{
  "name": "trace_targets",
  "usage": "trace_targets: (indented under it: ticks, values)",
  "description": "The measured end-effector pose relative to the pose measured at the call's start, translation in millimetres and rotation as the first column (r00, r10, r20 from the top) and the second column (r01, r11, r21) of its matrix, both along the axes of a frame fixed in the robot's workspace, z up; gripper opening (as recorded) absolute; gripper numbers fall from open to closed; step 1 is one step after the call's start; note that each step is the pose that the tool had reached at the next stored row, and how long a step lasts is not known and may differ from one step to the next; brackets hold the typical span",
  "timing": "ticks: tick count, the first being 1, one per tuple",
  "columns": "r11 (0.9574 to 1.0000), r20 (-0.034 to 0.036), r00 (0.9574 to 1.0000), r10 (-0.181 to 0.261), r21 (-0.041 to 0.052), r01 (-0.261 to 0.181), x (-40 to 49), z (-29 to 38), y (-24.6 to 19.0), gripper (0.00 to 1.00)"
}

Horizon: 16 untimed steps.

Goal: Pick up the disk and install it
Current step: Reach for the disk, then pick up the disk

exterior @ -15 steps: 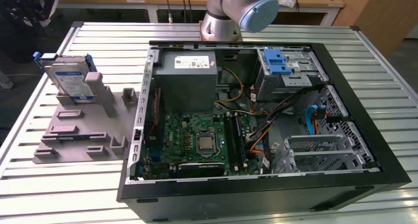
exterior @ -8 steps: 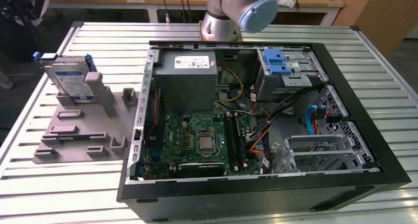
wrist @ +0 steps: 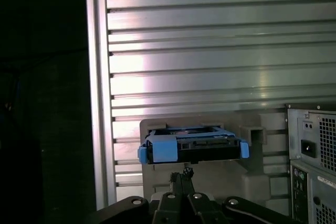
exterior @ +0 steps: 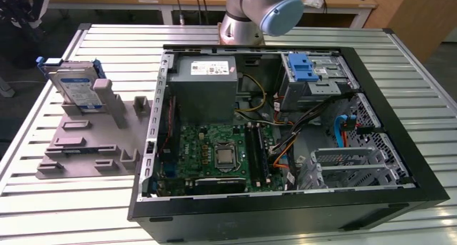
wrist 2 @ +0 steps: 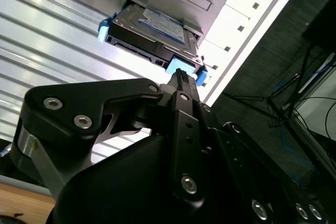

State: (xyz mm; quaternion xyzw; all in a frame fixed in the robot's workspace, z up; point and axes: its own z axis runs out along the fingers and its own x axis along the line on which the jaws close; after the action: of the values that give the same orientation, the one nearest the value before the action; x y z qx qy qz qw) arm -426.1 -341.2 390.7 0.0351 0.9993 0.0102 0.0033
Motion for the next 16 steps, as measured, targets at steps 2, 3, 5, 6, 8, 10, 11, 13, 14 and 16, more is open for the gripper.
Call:
trace_targets:
  ticks: [2,3,5,6,8,10,11,13,14,16]
  values:
    - [1.0000,0.0000,1.0000,0.000,0.0000,0.000,0.0,0.0,0.0,0.11]
    - [1.0000,0.0000,1.0000,0.000,0.0000,0.000,0.0,0.0,0.0,0.11]
    - [1.0000,0.0000,1.0000,0.000,0.0000,0.000,-0.1,0.0,0.0,0.11]
    - [1.0000,0.0000,1.0000,0.000,0.0000,0.000,0.0,0.0,0.0,0.11]
    - [1.0000,0.0000,1.0000,0.000,0.0000,0.000,0.0,0.0,0.0,0.11]
    - [1.0000,0.0000,1.0000,0.000,0.0000,0.000,0.0,0.0,0.0,0.11]
    - [1.0000,0.0000,1.0000,0.000,0.0000,0.000,0.0,0.0,0.0,0.11]
    - [1.0000,0.0000,1.0000,0.001,0.0000,-0.001,0.0,0.0,0.0,0.11]
    - [1.0000,0.0000,1.0000,0.004,0.0000,-0.004,0.0,0.0,0.0,0.11]
    - [0.9998,0.0000,0.9998,0.018,0.0000,-0.018,-0.1,0.0,0.0,0.11]
